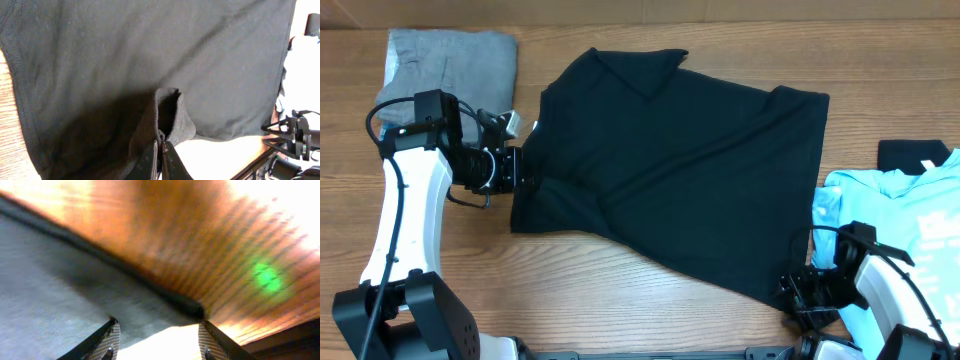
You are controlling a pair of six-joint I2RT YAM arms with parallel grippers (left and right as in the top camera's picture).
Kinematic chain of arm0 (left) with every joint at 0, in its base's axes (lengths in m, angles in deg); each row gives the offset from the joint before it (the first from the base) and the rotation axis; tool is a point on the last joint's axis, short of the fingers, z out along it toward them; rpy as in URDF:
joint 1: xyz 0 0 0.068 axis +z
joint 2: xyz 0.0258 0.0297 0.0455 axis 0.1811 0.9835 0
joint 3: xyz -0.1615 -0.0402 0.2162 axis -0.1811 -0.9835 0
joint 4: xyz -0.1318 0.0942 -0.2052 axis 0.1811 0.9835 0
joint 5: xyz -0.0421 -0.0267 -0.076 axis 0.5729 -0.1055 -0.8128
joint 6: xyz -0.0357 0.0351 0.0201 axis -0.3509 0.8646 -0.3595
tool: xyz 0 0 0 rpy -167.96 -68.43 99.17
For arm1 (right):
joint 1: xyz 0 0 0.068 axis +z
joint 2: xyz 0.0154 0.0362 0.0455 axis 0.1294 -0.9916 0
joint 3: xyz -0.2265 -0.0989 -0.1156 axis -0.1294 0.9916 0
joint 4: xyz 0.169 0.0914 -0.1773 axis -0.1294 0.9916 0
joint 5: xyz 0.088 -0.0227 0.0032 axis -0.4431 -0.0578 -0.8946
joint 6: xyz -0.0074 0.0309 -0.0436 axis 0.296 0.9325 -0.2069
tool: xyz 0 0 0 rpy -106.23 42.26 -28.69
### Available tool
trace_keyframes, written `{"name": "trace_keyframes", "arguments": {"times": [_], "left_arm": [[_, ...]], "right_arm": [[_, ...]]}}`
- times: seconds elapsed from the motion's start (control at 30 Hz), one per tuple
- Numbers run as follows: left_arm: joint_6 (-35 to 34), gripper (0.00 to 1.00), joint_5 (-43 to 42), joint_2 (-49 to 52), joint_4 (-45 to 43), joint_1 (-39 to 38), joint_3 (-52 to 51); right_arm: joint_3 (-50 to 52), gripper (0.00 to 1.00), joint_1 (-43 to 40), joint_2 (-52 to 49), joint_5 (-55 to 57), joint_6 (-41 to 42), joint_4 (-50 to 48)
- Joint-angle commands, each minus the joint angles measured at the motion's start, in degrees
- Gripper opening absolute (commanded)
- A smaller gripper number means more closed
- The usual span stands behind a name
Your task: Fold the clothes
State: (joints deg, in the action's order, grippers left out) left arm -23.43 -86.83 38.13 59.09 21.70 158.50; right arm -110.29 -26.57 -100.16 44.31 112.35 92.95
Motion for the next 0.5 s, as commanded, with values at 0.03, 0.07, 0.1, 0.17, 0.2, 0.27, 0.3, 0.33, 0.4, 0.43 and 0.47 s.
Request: {"name": "trace_keyframes", "arguments": {"times": [0.03, 0.07, 0.1, 0.17, 0.2, 0.27, 0.3, 0.33, 0.4, 0.43, 0.47], "left_arm": [[1.11, 0.04, -1.07, -1.27, 0.15, -0.70, 1.25], [1.11, 0.04, -1.07, -1.27, 0.22, -0.81, 1.25], [1.11, 0.04, -1.07, -1.27, 0.28, -0.87, 1.25], [1.11, 0.04, -1.05, -1.27, 0.39, -0.90, 1.25], [1.14, 0.04, -1.03, -1.31, 0.59, -0.90, 1.25], [1.14, 0.04, -0.83, -1.31, 0.72, -0.90, 1.25], [1.11, 0.04, -0.59, -1.33, 0.85, -0.90, 1.31], [1.11, 0.04, -0.46, -1.33, 1.09, -0.90, 1.51], [1.11, 0.04, -0.44, -1.36, 1.95, -0.90, 2.19], [1.11, 0.04, -0.44, -1.40, 2.40, -0.90, 2.56], [1.11, 0.04, -0.39, -1.40, 2.97, -0.90, 3.02]], "right_arm": [[2.23, 0.50, -0.11, 0.42, 2.19, 3.78, -2.08], [2.43, 0.47, -0.11, 0.42, 2.23, 4.13, -2.69], [2.56, 0.41, -0.11, 0.42, 2.21, 4.24, -3.41], [2.54, 0.26, -0.11, 0.42, 2.23, 4.17, -4.28], [2.27, 0.18, -0.11, 0.42, 2.21, 4.13, -4.42], [1.20, 0.08, -0.11, 0.44, 2.23, 2.43, -4.22], [0.11, 0.04, -0.11, 0.44, 2.23, 1.11, -3.56], [-1.09, 0.04, -0.11, 0.44, 2.25, 0.20, -2.36], [-4.37, 0.04, -0.11, 0.70, 2.47, -1.55, 0.87], [-6.19, 0.04, -0.11, 1.14, 2.71, -2.34, 2.58], [-7.63, 0.04, -0.11, 1.77, 2.71, -3.21, 3.80]]}}
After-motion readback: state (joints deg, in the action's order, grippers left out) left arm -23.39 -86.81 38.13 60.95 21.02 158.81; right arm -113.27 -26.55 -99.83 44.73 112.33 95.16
